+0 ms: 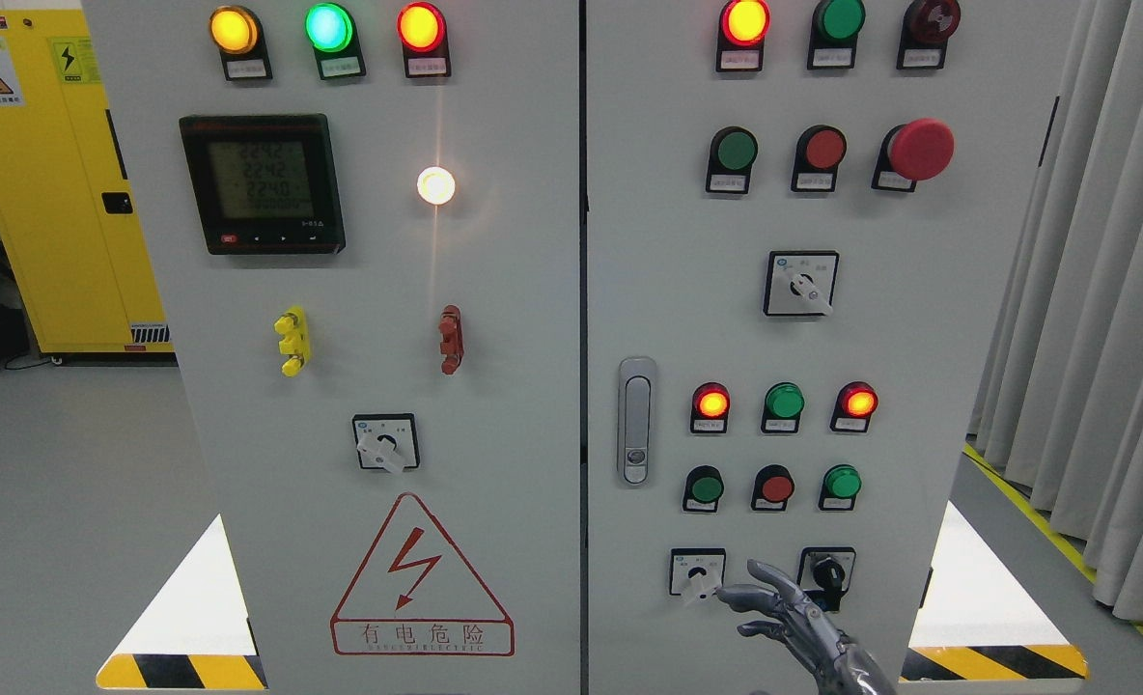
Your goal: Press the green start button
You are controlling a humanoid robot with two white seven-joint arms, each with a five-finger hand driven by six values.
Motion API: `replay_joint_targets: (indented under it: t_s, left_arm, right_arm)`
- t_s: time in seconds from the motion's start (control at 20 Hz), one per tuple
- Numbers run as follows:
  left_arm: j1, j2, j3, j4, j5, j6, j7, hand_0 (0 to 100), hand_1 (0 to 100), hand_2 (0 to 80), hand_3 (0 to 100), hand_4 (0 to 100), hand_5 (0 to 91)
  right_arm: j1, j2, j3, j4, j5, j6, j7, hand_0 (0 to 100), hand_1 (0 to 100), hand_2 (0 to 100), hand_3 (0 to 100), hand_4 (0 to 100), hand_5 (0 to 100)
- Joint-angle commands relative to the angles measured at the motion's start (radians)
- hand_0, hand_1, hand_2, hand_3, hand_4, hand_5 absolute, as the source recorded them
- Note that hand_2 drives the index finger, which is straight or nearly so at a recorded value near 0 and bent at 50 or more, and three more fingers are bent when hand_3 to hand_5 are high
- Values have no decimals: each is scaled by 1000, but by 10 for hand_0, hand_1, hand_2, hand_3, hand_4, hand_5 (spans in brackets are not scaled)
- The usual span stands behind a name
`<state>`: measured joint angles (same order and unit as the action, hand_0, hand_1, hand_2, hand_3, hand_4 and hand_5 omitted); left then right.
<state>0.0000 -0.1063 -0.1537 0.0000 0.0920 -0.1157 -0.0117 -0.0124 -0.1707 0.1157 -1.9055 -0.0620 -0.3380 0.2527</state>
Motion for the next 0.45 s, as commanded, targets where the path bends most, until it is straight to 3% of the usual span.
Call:
replay_joint_targets:
  t_s: [0.0,0.4]
  left_arm:
    - [-29,0,0,-28,0,1,-1,120,556,0,0,0,0]
    - [-29,0,-1,-28,0,1,-1,120,556,0,0,0,0]
  right_arm:
    - [-12,0,24,-47,-35,1,0,320,377,0,0,0,0]
    - [0,0,24,-47,-35,1,-1,289,385,0,0,0,0]
